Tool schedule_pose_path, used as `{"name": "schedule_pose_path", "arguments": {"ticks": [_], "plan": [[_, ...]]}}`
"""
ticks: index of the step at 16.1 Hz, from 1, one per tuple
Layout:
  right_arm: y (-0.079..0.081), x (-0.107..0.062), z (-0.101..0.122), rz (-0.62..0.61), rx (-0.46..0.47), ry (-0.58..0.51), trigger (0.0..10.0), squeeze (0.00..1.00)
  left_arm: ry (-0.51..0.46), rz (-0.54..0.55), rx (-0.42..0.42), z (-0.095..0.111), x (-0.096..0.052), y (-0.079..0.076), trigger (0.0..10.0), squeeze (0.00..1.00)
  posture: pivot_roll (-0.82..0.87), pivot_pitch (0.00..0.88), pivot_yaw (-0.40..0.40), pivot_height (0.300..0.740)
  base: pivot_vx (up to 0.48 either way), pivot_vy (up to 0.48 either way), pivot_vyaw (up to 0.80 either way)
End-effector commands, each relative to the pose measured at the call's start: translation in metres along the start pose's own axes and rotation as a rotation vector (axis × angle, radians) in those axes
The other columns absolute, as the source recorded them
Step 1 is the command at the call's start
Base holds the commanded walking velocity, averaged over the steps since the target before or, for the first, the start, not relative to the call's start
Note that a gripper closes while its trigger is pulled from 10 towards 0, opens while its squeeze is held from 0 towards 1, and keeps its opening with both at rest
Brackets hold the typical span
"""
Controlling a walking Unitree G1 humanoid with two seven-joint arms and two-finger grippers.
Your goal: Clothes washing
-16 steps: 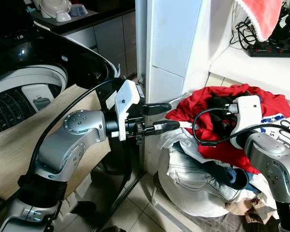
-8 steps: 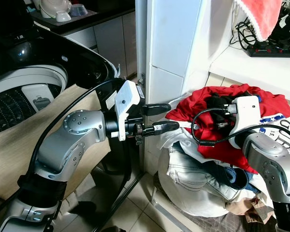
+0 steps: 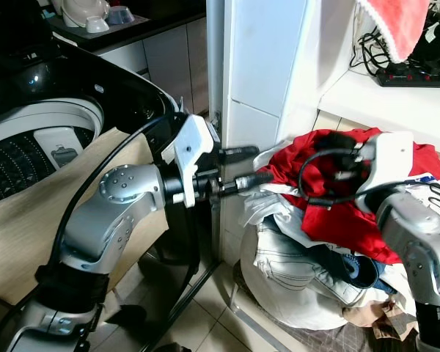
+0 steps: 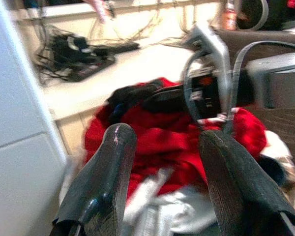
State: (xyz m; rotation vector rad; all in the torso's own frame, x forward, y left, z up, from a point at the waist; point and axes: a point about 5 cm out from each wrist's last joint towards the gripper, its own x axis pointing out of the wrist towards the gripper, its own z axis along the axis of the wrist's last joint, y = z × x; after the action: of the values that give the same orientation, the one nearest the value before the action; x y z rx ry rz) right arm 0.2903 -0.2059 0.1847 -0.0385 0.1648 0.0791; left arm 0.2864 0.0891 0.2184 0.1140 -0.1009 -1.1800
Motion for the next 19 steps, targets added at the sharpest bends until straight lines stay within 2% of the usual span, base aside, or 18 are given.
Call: {"name": "schedule_pose_path", "arguments": {"ticks": [1,4,5,6,8,10,13,14,15,16,18,19], "plan": [[0.000,-0.004,0.018,0.012,-0.006,-0.083,0.0,0.00,-0.018,0.054,0.046,0.008,-0.001,0.008,10.0,0.00,-0.16,0.000,0.040,0.740,0.000,0.000,0.00],[0.006,-0.011,0.042,0.094,0.025,-0.184,0.0,0.00,-0.107,0.181,0.071,0.021,0.002,0.023,10.0,0.00,-0.17,0.000,0.044,0.740,0.000,0.000,0.00],[0.012,-0.015,0.052,0.184,0.026,-0.212,0.0,0.00,-0.117,0.193,0.091,0.024,0.003,0.025,10.0,0.00,-0.17,0.000,0.044,0.740,0.000,0.000,0.00],[0.015,-0.019,0.057,0.246,-0.022,-0.224,0.0,0.00,-0.136,0.192,0.088,0.026,0.005,0.025,10.0,0.00,-0.17,0.000,0.044,0.740,0.000,0.000,0.00],[0.011,-0.021,0.061,0.260,-0.099,-0.220,0.0,0.00,-0.143,0.188,0.091,0.026,0.007,0.023,10.0,0.00,-0.17,0.000,0.045,0.740,0.000,0.000,0.00],[0.005,-0.024,0.064,0.248,-0.103,-0.239,0.0,0.00,-0.147,0.177,0.100,0.023,0.011,0.018,10.0,0.00,-0.17,0.000,0.043,0.740,0.000,0.000,0.00],[0.007,-0.032,0.059,0.335,-0.149,-0.234,0.0,0.00,-0.179,0.161,0.082,0.026,0.017,0.014,10.0,0.00,-0.17,0.000,0.043,0.740,0.000,0.000,0.00],[0.006,-0.034,0.057,0.350,-0.159,-0.230,0.0,0.00,-0.188,0.161,0.094,0.027,0.019,0.014,10.0,0.00,-0.17,0.000,0.043,0.740,0.000,0.000,0.00],[0.003,-0.038,0.054,0.367,-0.163,-0.229,0.0,0.00,-0.171,0.139,0.146,0.028,0.022,0.012,10.0,0.00,-0.17,0.000,0.046,0.740,0.000,0.000,0.00],[-0.003,-0.044,0.049,0.411,-0.153,-0.235,0.0,0.00,-0.089,0.078,0.316,0.021,0.030,0.007,10.0,1.00,-0.17,0.000,0.050,0.740,0.000,0.000,0.00],[-0.010,-0.048,0.045,0.439,-0.153,-0.263,0.0,0.00,-0.020,-0.012,0.464,0.015,0.041,0.004,10.0,1.00,-0.17,0.000,0.055,0.740,0.000,0.000,0.00],[-0.011,-0.049,0.045,0.445,-0.149,-0.272,0.0,0.00,-0.012,-0.035,0.492,0.014,0.043,0.003,10.0,1.00,-0.17,0.000,0.055,0.740,0.000,0.000,0.00]]}}
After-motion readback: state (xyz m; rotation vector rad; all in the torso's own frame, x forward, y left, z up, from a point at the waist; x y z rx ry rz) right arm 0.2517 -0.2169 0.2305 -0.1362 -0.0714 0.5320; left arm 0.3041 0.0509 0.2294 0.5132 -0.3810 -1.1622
